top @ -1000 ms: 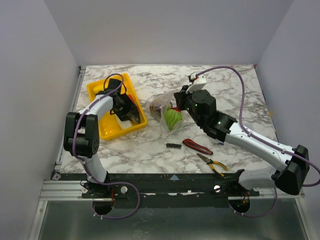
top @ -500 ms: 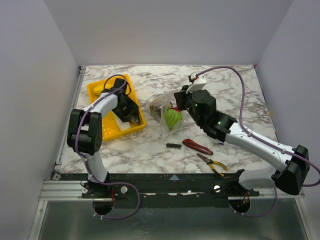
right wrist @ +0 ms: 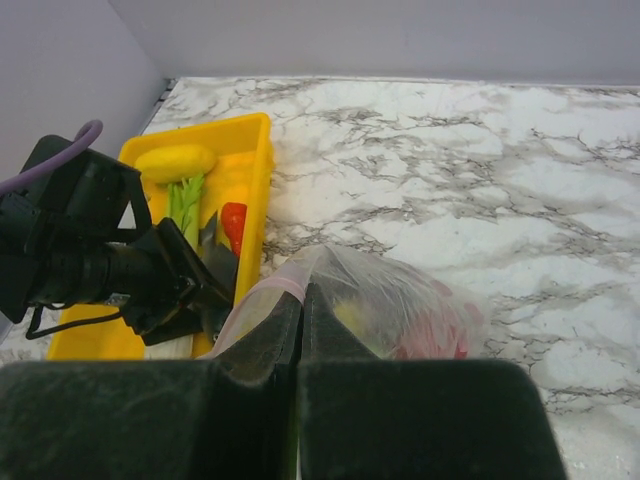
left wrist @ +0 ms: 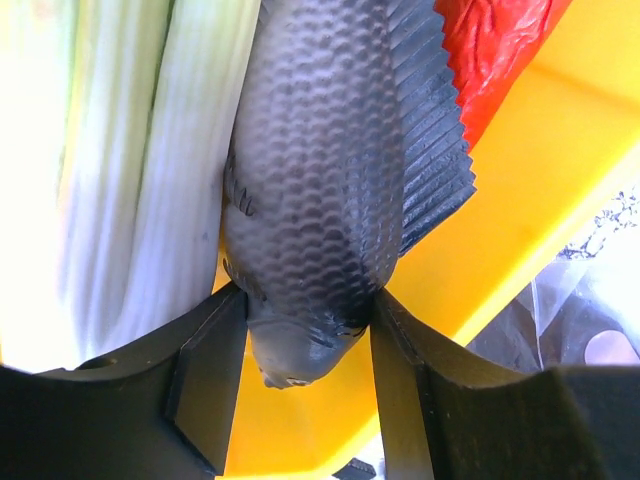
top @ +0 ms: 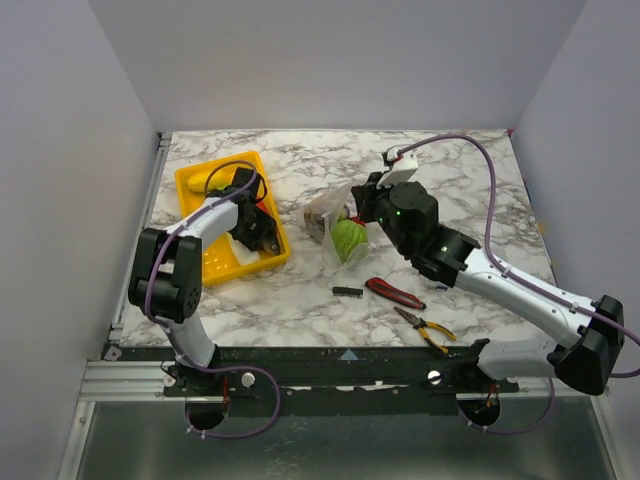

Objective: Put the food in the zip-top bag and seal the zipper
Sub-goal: Pick up the fake fish from the bin, then place the fake fish in the zipper food storage bag.

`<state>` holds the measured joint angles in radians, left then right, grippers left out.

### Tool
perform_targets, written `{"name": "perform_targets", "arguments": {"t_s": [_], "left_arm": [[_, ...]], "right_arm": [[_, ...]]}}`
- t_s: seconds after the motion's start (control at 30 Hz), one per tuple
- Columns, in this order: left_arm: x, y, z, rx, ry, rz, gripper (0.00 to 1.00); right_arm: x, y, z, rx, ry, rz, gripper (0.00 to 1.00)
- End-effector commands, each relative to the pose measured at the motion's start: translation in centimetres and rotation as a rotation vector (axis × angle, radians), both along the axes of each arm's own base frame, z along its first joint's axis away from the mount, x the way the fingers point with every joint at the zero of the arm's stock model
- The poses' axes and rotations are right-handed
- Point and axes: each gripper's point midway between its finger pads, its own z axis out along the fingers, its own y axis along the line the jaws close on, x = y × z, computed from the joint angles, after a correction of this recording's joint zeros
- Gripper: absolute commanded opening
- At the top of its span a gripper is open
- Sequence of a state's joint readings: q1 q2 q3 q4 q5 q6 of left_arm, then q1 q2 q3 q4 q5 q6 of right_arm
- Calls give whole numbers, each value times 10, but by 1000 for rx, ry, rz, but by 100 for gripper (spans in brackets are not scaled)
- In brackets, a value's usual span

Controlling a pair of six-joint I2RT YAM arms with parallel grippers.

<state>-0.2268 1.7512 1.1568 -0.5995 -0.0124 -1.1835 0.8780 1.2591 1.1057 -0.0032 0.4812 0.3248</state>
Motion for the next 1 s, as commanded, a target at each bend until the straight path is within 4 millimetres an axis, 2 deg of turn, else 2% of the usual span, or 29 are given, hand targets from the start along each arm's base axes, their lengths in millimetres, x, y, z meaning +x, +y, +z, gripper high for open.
{"name": "perform_targets", "arguments": {"t_s": [0.0, 0.13, 0.3, 0.43, 0.5, 0.6, 0.73, 0.87, 0.97], "left_arm": [[-11, 19, 27, 97, -47, 41, 26], [-18, 23, 57, 96, -127, 24, 16], [-31, 14, 97, 40, -235, -79, 0], [-42, 8, 131, 27, -357, -212, 0], [-52, -7, 153, -15, -456, -374, 0], [-81, -29, 179, -54, -579, -610, 0], [-135, -53, 197, -92, -640, -876, 0], [-189, -75, 197, -194, -596, -1046, 0], [-214, -78, 195, -183, -556, -1099, 0]], "right_arm": [[-3, -5, 17, 48, -32, -12, 0], [0, 0, 12, 41, -25, -10, 0], [3, 3, 12, 41, -29, -11, 0], [9, 5, 13, 38, -40, -30, 0], [15, 6, 15, 30, -49, -51, 0], [24, 7, 20, 12, -69, -79, 0], [35, 10, 27, -24, -97, -115, 0], [43, 16, 34, -37, -118, -121, 0], [47, 19, 34, -52, -128, -119, 0]]}}
